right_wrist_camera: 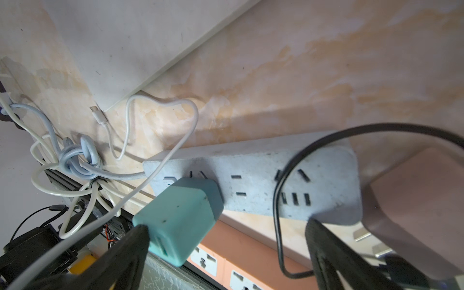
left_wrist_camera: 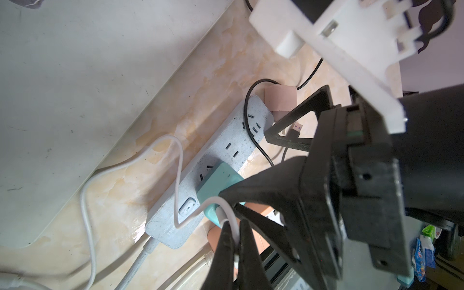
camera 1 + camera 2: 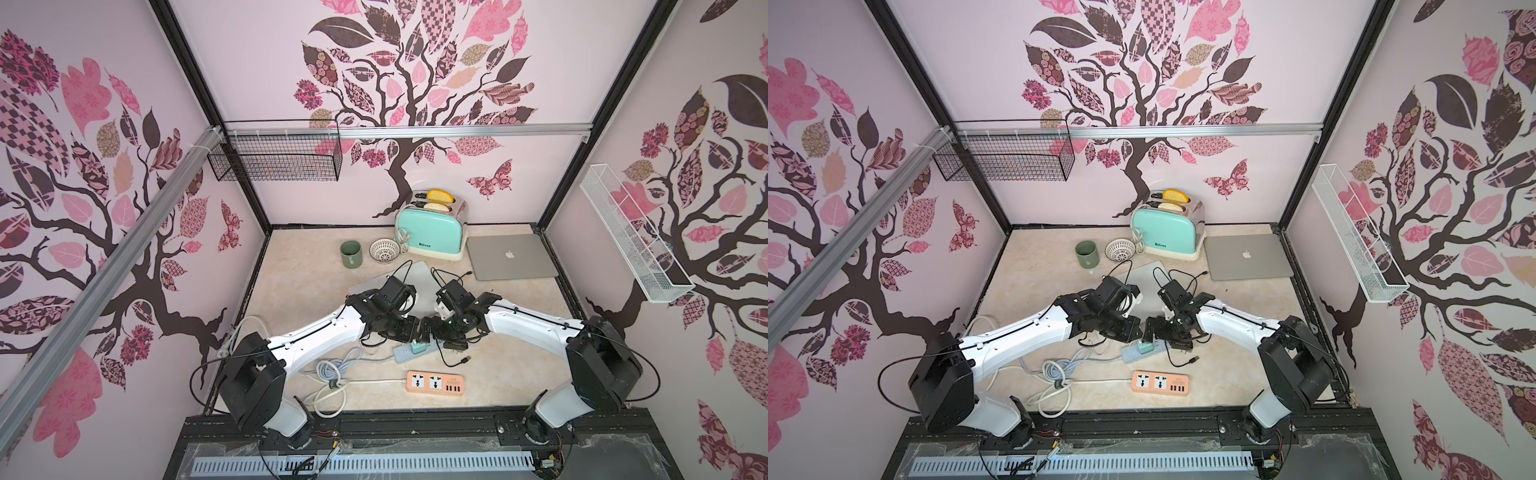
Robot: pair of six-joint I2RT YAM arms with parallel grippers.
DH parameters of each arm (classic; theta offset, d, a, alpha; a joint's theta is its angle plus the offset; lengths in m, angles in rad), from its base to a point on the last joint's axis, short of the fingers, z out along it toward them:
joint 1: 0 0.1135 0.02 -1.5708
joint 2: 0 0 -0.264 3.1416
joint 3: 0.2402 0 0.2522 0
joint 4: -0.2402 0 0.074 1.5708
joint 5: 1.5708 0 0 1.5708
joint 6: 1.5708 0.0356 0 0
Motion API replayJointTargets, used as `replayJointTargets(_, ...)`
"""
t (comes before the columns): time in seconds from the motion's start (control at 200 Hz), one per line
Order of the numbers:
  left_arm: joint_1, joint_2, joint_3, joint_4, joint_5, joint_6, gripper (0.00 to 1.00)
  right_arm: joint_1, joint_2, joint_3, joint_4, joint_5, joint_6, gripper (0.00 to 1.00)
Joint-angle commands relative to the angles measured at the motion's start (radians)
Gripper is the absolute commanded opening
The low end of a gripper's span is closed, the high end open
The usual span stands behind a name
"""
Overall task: Unplug the laptop charger
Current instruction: Remove the charging cable from the plug, then place the charging cable at the center of the board.
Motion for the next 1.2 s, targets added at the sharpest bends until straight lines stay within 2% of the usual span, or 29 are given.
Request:
replayJointTargets(0.0, 0.006, -0.038, 0.106, 0.055, 0.044, 0.004, 0.0, 0.043, 0.096, -0.09, -0.148, 0.154, -0.027, 0.99)
replayJointTargets(0.26, 0.006, -0.008, 0.166, 0.035, 0.065, 0.0, 0.0, 0.042, 0.092, -0.14, -0.116, 0.15, -0.019, 0.99)
replayJointTargets(0.42, 0.007, 0.026, 0.204, -0.077, 0.003, 0.019, 0.0, 0.042, 0.087, -0.149, -0.1, 0.142, -0.01, 0.99)
replayJointTargets(0.54, 0.026, 0.018, 0.172, -0.131, -0.042, 0.003, 0.0, 0.042, 0.063, -0.123, -0.11, 0.143, -0.007, 0.99)
replayJointTargets(0.7, 0.125, -0.047, 0.064, -0.138, -0.031, -0.034, 0.0, 0.042, -0.017, -0.069, -0.094, 0.122, 0.014, 0.99)
replayJointTargets(0.89, 0.253, -0.126, -0.037, -0.159, -0.027, 0.002, 0.0, 0.046, -0.089, -0.035, -0.07, 0.092, -0.009, 0.99)
replayJointTargets(1.19, 0.439, -0.148, -0.14, -0.195, 0.005, 0.058, 0.0, 0.095, -0.08, 0.034, -0.042, 0.052, -0.053, 0.99)
